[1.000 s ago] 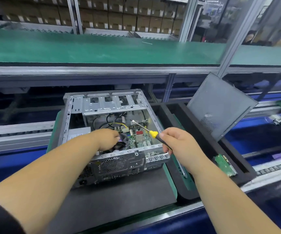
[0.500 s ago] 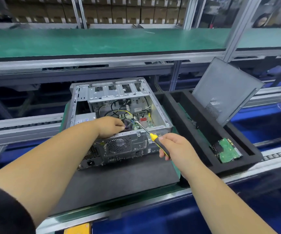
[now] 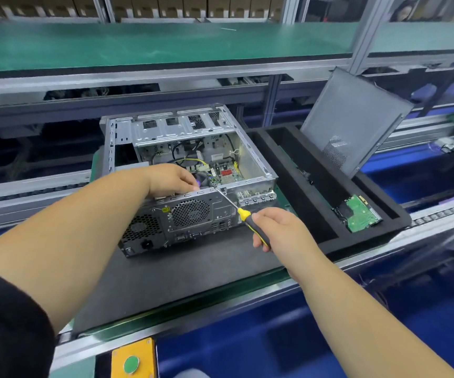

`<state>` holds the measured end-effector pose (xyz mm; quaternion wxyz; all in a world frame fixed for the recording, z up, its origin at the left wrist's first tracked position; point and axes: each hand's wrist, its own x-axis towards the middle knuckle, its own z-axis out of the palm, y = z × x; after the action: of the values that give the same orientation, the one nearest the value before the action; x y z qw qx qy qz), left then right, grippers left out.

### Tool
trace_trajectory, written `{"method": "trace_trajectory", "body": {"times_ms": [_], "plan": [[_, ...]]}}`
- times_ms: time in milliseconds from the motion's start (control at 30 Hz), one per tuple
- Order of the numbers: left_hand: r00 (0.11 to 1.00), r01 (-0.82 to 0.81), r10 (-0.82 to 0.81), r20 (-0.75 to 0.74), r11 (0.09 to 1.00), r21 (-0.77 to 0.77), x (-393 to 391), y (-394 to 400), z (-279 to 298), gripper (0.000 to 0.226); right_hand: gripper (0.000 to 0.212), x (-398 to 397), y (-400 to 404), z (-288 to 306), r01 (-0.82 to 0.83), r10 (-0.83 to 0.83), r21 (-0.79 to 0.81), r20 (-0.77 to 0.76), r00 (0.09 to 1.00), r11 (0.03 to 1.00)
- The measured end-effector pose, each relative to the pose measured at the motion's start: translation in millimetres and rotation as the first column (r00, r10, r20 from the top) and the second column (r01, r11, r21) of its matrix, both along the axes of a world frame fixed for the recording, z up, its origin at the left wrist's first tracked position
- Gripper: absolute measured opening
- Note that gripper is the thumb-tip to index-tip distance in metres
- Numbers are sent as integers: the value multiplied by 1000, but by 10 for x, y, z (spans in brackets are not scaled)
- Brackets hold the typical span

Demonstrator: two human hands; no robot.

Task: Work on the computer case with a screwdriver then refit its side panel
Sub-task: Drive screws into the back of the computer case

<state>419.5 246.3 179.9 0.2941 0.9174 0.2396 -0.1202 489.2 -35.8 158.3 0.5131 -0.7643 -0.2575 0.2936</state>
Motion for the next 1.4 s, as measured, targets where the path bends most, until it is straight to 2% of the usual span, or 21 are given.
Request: {"method": "trace_trajectory", "body": {"times_ms": [300, 433, 567, 700, 867, 1400], "plan": [[999, 0, 3, 33, 997, -82, -33, -47, 54, 7, 23, -138, 20, -27, 39, -38, -29, 26, 999, 999], [1000, 16, -15, 26, 999, -30, -44, -55, 78, 5, 24, -165, 11, -32, 72, -71, -29, 23, 997, 997], [998, 68, -68, 15, 998, -11, -66, -85, 91, 14, 23, -190, -2, -45, 80, -79, -35, 26, 997, 996], [996, 59, -50, 77, 991, -117, -122, -71, 100, 11, 24, -208, 1, -63, 82, -80, -48, 31, 996, 996], [992, 86, -71, 108, 985, -148, -159, -44, 95, 14, 23, -244, 7, -94, 90, -89, -58, 14, 996, 994], [992, 104, -95, 88, 989, -103, -186, -39, 107, 20, 23, -346, 80, -145, 116, -116, -105, 1, 993, 988]]}}
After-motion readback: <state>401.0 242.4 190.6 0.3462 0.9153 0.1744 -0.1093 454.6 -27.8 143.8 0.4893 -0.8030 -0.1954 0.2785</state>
